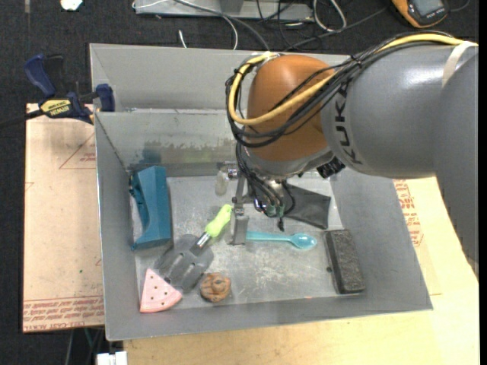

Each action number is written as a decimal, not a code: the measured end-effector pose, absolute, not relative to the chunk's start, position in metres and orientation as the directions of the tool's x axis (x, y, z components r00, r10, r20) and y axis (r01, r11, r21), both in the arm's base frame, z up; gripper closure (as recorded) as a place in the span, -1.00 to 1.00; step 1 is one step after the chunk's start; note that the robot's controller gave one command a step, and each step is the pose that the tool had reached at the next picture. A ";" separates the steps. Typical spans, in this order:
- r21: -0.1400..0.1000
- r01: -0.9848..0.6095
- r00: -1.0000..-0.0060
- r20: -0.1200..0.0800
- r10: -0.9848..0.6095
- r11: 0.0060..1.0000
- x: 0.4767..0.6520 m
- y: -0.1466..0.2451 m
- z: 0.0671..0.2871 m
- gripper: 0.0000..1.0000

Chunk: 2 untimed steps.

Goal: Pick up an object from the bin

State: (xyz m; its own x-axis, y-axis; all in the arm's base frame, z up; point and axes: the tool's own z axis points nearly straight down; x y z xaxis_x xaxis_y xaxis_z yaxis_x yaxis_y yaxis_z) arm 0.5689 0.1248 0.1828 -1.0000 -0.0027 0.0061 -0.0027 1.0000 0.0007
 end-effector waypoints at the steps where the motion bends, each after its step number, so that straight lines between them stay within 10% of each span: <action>1: 0.002 0.000 -1.000 0.000 0.000 1.000 0.571 0.124 0.186 -1.00; 2: 0.002 -0.093 -0.996 -0.005 -0.093 0.996 0.565 0.096 0.141 -1.00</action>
Offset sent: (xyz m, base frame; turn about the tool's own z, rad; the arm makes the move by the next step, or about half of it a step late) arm -0.0120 -0.0644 -0.0961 -0.1936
